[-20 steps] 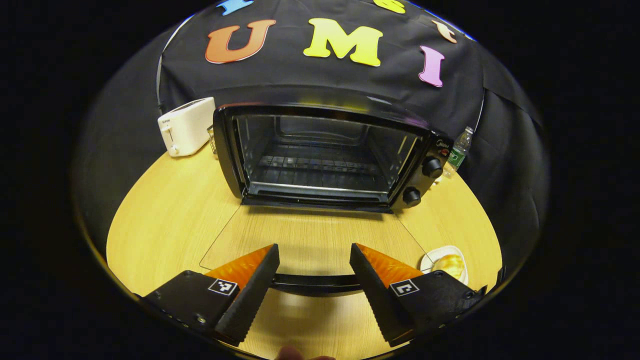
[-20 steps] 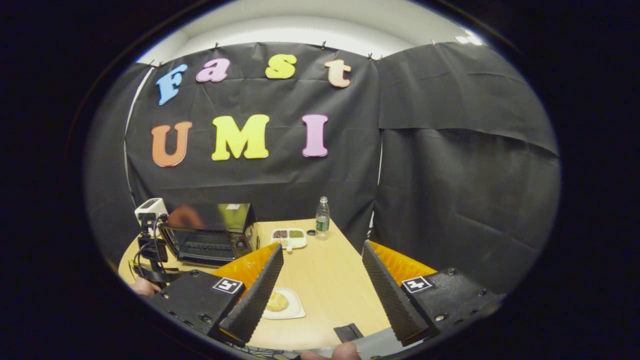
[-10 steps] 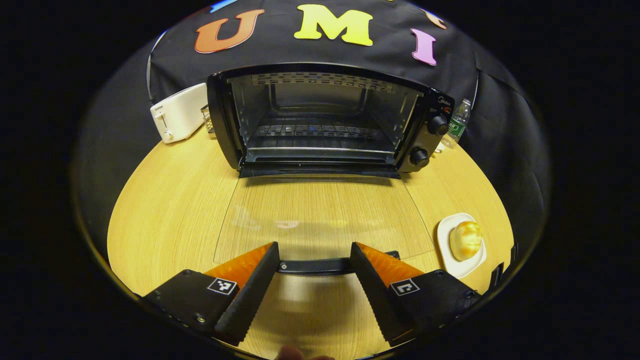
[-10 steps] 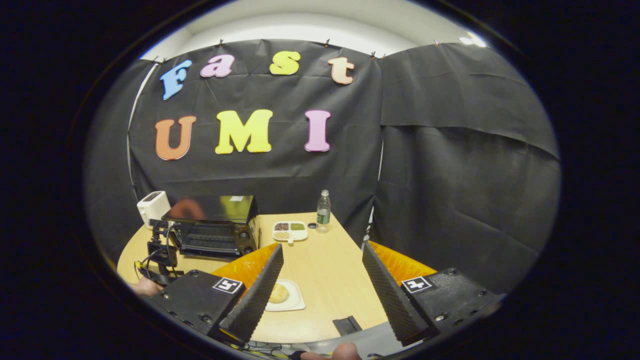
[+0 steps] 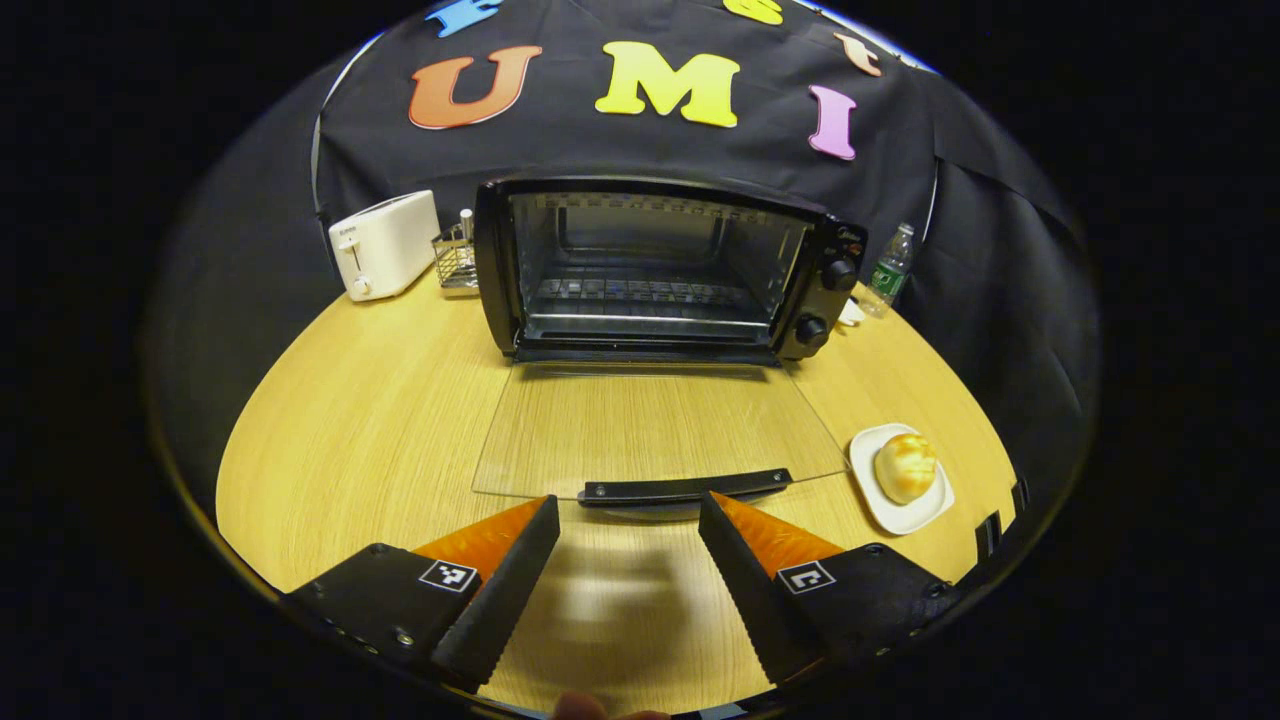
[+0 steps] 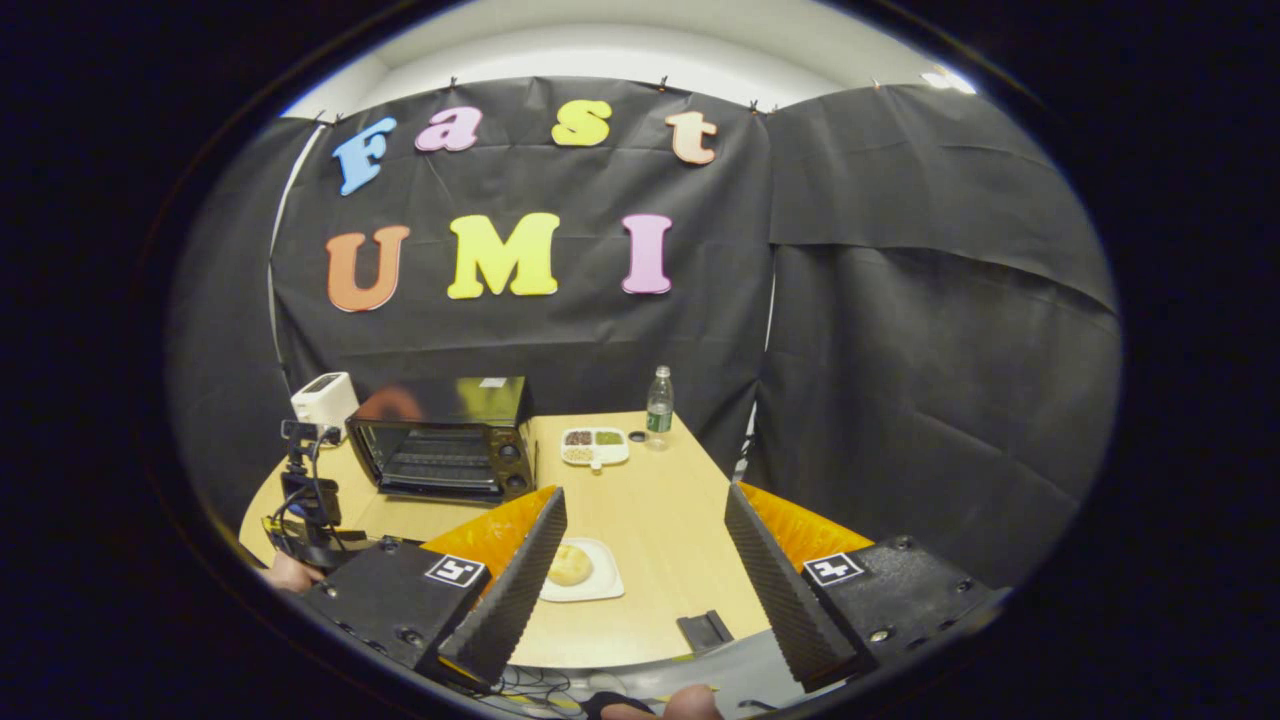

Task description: Open the electric oven with the left hand, put the food in, and close the electric oven.

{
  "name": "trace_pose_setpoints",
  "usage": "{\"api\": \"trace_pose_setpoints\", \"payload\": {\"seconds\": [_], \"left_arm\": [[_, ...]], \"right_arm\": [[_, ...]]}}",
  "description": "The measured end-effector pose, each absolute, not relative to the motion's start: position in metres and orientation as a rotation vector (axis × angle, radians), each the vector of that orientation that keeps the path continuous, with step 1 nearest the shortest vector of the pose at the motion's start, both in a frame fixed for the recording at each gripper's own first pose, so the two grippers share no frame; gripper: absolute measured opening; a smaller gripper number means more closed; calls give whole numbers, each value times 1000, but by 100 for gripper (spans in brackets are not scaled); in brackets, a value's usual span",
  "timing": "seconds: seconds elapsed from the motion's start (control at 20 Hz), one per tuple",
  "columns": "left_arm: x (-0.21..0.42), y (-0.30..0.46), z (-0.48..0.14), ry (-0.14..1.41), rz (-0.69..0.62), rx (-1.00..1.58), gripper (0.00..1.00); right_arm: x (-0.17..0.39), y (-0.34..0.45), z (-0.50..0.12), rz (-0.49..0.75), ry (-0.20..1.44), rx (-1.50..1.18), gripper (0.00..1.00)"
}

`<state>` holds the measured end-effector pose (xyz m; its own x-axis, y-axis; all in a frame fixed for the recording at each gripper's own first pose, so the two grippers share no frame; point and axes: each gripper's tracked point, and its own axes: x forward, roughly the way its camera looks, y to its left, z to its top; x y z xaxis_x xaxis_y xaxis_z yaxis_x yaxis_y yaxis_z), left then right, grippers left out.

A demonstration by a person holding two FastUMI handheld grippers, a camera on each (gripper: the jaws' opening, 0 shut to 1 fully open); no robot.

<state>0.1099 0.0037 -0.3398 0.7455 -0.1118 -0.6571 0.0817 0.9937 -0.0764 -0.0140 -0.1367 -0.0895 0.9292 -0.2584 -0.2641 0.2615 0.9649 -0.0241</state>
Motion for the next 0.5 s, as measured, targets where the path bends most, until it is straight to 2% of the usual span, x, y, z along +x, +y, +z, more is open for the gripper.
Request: {"api": "trace_pose_setpoints", "payload": {"seconds": [0.25, 0.5], "left_arm": [[70, 16, -289, 619, -110, -74, 93], [25, 47, -245, 530, -58, -81, 93]], "right_arm": [[-28, -123, -112, -234, 304, 7, 99], [-34, -107, -140, -171, 348, -28, 99]]}}
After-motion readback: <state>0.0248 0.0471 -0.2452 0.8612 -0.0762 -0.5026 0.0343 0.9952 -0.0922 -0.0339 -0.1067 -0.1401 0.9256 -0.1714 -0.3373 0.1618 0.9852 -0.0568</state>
